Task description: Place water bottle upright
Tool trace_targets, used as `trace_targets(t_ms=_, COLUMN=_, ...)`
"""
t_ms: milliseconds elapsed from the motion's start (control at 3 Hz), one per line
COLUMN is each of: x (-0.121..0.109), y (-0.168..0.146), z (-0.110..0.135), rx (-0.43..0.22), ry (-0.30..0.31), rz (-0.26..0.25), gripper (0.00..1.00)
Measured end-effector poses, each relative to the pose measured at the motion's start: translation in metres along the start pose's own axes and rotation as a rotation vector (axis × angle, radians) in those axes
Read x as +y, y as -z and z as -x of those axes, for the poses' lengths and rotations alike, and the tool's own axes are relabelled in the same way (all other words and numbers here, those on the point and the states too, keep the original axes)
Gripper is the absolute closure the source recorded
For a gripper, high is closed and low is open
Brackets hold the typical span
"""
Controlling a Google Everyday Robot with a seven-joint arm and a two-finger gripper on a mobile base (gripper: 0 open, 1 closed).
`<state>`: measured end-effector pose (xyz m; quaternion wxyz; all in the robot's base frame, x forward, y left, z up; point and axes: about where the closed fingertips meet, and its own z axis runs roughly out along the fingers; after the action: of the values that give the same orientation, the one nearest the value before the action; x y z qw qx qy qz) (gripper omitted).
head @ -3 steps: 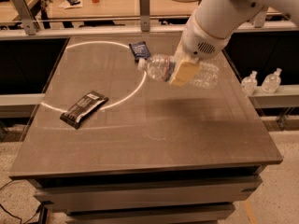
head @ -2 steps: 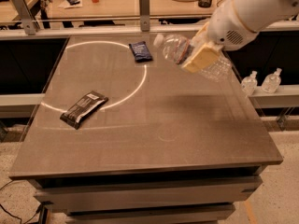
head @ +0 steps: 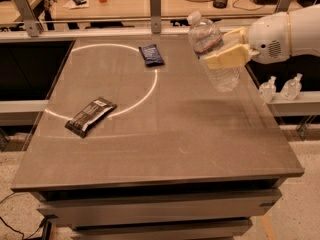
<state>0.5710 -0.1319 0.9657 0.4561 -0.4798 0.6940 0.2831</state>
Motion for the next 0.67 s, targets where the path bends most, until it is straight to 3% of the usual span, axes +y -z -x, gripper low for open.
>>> trace_targets(t_ms=333, x=0.0071, y=-0.0023, z=0.0111, rx=-0.207, ry=-0.105, rz=0.069, gripper=1.00)
trace_targets(t_ms=667, x=0.0129, y=-0.0067, z=0.0125, rx=-0.324, ry=-0.144, rz=0.115, gripper=1.00)
